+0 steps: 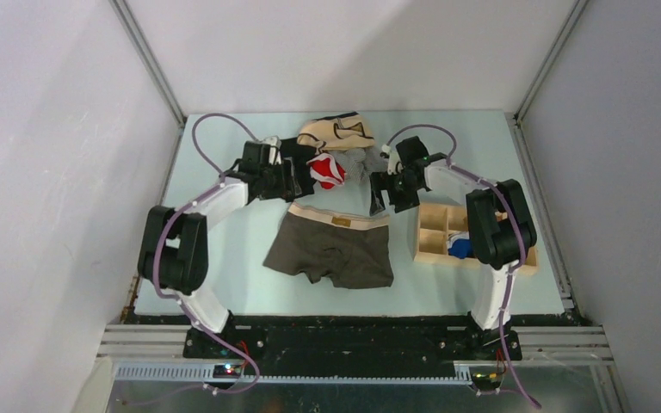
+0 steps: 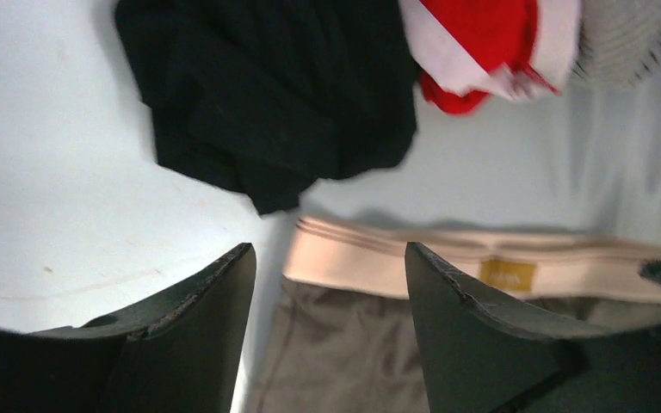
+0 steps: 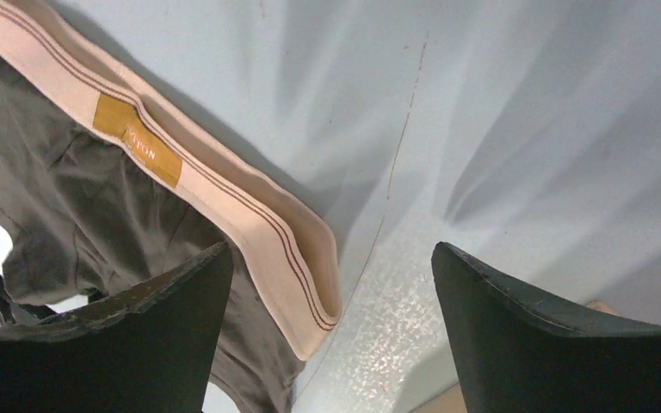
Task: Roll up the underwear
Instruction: Flatten out the underwear at the center of the board.
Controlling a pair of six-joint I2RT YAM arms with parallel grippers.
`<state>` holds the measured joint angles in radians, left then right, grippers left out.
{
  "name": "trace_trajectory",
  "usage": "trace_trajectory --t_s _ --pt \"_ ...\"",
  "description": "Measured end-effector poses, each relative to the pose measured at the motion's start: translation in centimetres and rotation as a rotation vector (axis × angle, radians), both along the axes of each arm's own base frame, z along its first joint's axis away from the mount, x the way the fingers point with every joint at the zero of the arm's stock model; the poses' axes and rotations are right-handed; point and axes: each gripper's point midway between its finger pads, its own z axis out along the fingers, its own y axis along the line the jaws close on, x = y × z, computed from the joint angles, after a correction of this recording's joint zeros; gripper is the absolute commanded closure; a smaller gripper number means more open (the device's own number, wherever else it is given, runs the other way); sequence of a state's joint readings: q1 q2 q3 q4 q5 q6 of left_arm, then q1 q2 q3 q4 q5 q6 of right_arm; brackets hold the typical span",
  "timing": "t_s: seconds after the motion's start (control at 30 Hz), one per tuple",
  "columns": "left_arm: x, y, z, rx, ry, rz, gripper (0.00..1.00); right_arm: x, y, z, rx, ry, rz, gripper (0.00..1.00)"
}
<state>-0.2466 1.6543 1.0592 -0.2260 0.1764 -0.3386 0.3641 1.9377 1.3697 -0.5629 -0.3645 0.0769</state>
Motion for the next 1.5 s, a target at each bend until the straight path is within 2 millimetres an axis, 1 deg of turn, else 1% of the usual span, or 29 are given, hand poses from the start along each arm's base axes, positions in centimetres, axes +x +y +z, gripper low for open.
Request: trace_trajectory --t_s 0.03,0.1,0.17,0.23,0.27,0.33,0.4,0.5,0.57,0.6,0.63,0.7,0.8,0.83,0.87,0.9,0.93,0.97,1.03,1.07,1.13,1.23,1.33,1.4,1.47,1.5 --pt "0.9 0.4 -0.3 0.025 0.0 0.024 0.25 0.1 0.0 -0.2 -0.002 0.005 -0.012 0.13" --pt "2.0 0.9 -0.8 0.06 0.004 0.054 0.22 0.2 0.1 -0.2 -0.002 0.015 -0.027 0.14" --pt "2.5 1.2 -1.3 0.081 0.013 0.071 0.24 0.2 0.2 -0.3 0.001 0.022 -0.035 0.15" --pt "2.6 1.3 -1.9 0.092 0.029 0.076 0.31 0.0 0.2 -0.3 0.005 0.032 -0.035 0.16" --pt "2.5 1.3 -2.4 0.095 0.041 0.075 0.37 -0.1 0.2 -0.2 0.007 0.034 -0.034 0.16" --pt "2.2 1.2 -3.2 0.09 0.066 0.066 0.45 -0.2 0.2 -0.2 0.012 0.041 -0.033 0.18" --pt "1.8 0.9 -4.1 0.08 0.098 0.054 0.48 -0.3 0.0 -0.2 0.016 0.05 -0.029 0.19" --pt "1.5 0.5 -4.9 0.07 0.122 0.037 0.51 -0.7 -0.4 -0.2 0.022 0.068 -0.02 0.23" --pt "1.4 0.5 -5.3 0.07 0.133 0.033 0.57 -0.9 -0.6 -0.3 0.026 0.08 -0.013 0.27" --pt "1.3 0.5 -5.4 0.07 0.138 0.03 0.59 -1.2 -0.6 -0.4 0.03 0.086 -0.005 0.31" --pt "1.3 0.5 -5.7 0.073 0.143 0.029 0.64 -1.5 -0.8 -0.5 0.034 0.096 -0.001 0.33" --pt "1.2 0.5 -6.2 0.077 0.153 0.028 0.69 -2.3 -0.9 -0.7 0.045 0.118 0.014 0.39" --pt "1.2 0.6 -6.2 0.08 0.154 0.03 0.76 -3.5 -0.8 -0.8 0.066 0.149 0.042 0.46" --pt "1.3 0.6 -6.3 0.079 0.154 0.031 0.82 -3.7 -0.7 -0.8 0.074 0.155 0.051 0.5" --pt "1.2 0.6 -6.3 0.079 0.155 0.03 0.85 -3.9 -0.6 -0.8 0.083 0.16 0.058 0.58" --pt "1.2 0.6 -6.3 0.08 0.155 0.03 0.92 -4.0 -0.5 -0.7 0.089 0.16 0.066 0.61" --pt "1.2 0.6 -6.3 0.08 0.156 0.031 0.96 -4.0 -0.3 -0.7 0.097 0.162 0.072 0.67" --pt "1.2 0.6 -6.4 0.079 0.157 0.033 0.99 -4.1 -0.2 -0.7 0.101 0.161 0.077 0.69" --pt "1.2 0.6 -6.4 0.081 0.15 0.033 1.0 -4.1 0.0 -0.6 0.108 0.156 0.085 0.75" --pt "1.2 0.7 -6.4 0.084 0.144 0.037 1.0 -3.9 0.1 -0.6 0.113 0.149 0.089 0.76" --pt "0.7 1.2 -6.4 0.1 0.135 0.05 1.0 -3.7 0.4 -0.4 0.127 0.135 0.096 0.81" --pt "-1.0 2.7 -6.3 0.151 0.128 0.089 1.0 -3.5 1.0 -0.3 0.159 0.128 0.111 0.84" --pt "-2.4 4.3 -5.9 0.202 0.117 0.13 1.0 -3.3 1.6 -1.0 0.182 0.133 0.125 0.85" --pt "-3.0 5.1 -5.3 0.228 0.099 0.154 1.0 -3.1 1.8 -1.8 0.185 0.143 0.127 0.81" --pt "-3.0 5.8 -4.5 0.248 0.071 0.179 0.98 -2.6 2.3 -2.5 0.182 0.147 0.13 0.69" --pt "-2.8 6.0 -4.3 0.258 0.062 0.189 0.85 -2.3 2.7 -2.7 0.189 0.152 0.131 0.63"
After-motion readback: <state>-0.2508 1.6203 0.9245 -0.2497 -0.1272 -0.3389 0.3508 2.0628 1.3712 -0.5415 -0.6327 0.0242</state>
